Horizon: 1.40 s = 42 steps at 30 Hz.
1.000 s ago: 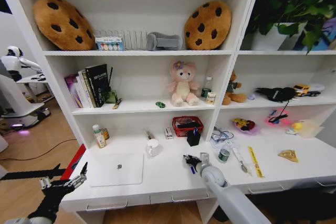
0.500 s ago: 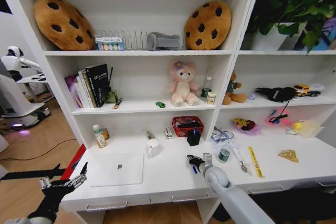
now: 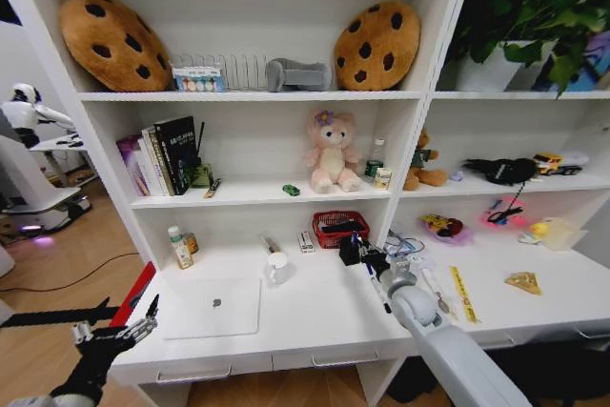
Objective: Organize the objects on the table.
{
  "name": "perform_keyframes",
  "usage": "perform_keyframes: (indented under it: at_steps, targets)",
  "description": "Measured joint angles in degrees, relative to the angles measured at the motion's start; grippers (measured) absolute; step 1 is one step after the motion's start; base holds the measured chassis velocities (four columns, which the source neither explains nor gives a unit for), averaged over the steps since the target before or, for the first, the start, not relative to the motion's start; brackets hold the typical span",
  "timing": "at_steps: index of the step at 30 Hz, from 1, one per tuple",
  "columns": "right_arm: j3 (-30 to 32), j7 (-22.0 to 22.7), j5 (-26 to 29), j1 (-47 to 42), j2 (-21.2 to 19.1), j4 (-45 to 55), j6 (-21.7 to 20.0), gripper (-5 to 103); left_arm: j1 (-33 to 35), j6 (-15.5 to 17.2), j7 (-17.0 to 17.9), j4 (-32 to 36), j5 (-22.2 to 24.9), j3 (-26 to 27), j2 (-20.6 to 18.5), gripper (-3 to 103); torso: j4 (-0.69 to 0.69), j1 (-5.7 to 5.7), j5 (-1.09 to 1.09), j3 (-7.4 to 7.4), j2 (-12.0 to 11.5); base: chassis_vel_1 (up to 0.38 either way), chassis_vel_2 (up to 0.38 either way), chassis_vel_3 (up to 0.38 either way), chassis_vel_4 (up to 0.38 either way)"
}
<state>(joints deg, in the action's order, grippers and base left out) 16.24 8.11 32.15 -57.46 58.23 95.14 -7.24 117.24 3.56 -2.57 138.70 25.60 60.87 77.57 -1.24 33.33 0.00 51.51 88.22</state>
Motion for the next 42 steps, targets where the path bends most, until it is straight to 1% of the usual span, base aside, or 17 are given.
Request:
perform_keyframes:
  at_steps: [1,3,5,6,9,10,14,20,23,25,26,28,32,34,37,39,42]
  targets:
    - [0.0,0.0,0.0,0.0,0.0,0.0,0.0,13,0.0,0.0,0.0,0.0,0.0,0.0,0.0,100,0.0,0.0,0.0,0.0,0.0,0.0,0.0,0.0,0.0]
    - [0.44,0.12,-0.64,1.94,1.81,-2.47,1.63,13,0.0,0.0,0.0,0.0,0.0,0.0,0.0,100,0.0,0.0,0.01,0.0,0.0,0.0,0.0,0.0,0.0]
    - [0.35,0.16,-0.73,3.03,2.49,-3.76,2.15,13,0.0,0.0,0.0,0.0,0.0,0.0,0.0,100,0.01,0.0,0.0,0.0,0.0,0.0,0.0,0.0,0.0]
    - [-0.42,0.14,-0.83,5.0,3.27,-6.15,3.1,13,0.0,0.0,0.0,0.0,0.0,0.0,0.0,100,0.01,0.0,-0.01,0.0,0.0,0.0,0.0,0.0,0.0]
    - [-0.96,0.09,-1.01,6.2,3.84,-7.57,3.65,13,0.0,-0.01,0.0,0.0,0.0,0.0,0.0,100,0.01,0.0,-0.01,0.0,0.0,0.0,0.0,0.0,0.0]
    - [-1.67,0.03,-1.35,7.85,4.74,-9.33,4.36,13,0.0,0.0,0.0,0.0,0.0,0.0,0.0,100,-0.01,0.0,-0.01,0.0,0.0,0.0,0.0,0.0,0.0]
    - [-4.06,-0.21,-3.28,13.46,7.43,-14.65,6.99,13,0.0,-0.01,0.0,0.0,0.0,0.0,0.0,100,0.03,0.0,-0.01,0.0,0.0,0.0,0.0,0.0,0.0]
    - [-5.87,-0.88,-5.77,18.71,9.25,-19.99,9.33,13,0.0,-0.01,0.0,0.0,0.0,0.0,0.0,100,0.01,0.0,-0.01,0.0,-0.01,0.0,0.0,0.0,0.0]
    - [-6.11,-1.25,-6.76,19.78,9.55,-21.85,10.29,13,0.0,-0.01,0.0,0.0,0.0,0.0,0.0,100,0.01,0.01,-0.01,0.0,0.0,0.0,0.0,0.0,0.0]
    - [-6.19,-1.95,-8.9,21.06,10.06,-25.32,12.52,13,0.0,-0.01,0.0,0.0,0.0,0.0,0.0,100,-0.01,0.0,-0.01,0.0,0.0,0.0,0.0,0.0,0.0]
    - [-6.19,-1.95,-8.9,21.06,10.06,-25.32,12.52,13,0.0,-0.01,0.0,0.0,0.0,0.0,0.0,100,-0.01,0.0,-0.01,0.0,0.0,0.0,0.0,0.0,0.0]
    - [-6.18,-2.5,-10.83,21.94,10.94,-28.62,14.71,13,0.0,0.0,0.0,0.0,0.0,0.0,0.0,100,-0.01,0.01,0.0,0.0,-0.01,0.0,0.0,0.0,0.0]
    - [-6.24,-2.95,-11.49,22.37,11.49,-30.67,15.95,13,0.0,-0.01,0.0,0.0,0.0,0.0,0.0,100,0.01,0.01,0.0,0.0,0.0,0.0,0.0,0.0,0.0]
    - [-6.51,-3.64,-12.65,22.95,12.02,-33.23,17.61,13,0.0,-0.01,0.0,0.0,0.0,0.0,0.0,100,0.0,0.0,0.0,0.0,0.0,0.0,0.0,0.0,0.0]
    - [-6.55,-3.92,-13.56,23.24,12.22,-34.25,18.3,13,0.0,-0.01,0.0,0.0,0.0,0.0,0.0,100,0.0,0.0,-0.01,0.0,0.0,0.0,0.0,0.0,0.0]
    - [-6.68,-4.1,-14.71,23.82,12.76,-36.08,19.57,13,0.0,0.0,0.0,0.0,0.0,0.0,0.0,100,0.01,0.01,0.0,0.0,-0.01,0.0,0.0,0.0,0.0]
    - [-6.71,-4.12,-15.47,23.9,12.83,-36.46,19.79,13,0.0,-0.01,0.0,0.0,0.0,0.0,0.0,100,0.01,0.0,-0.01,0.0,0.0,0.0,0.0,0.0,0.0]
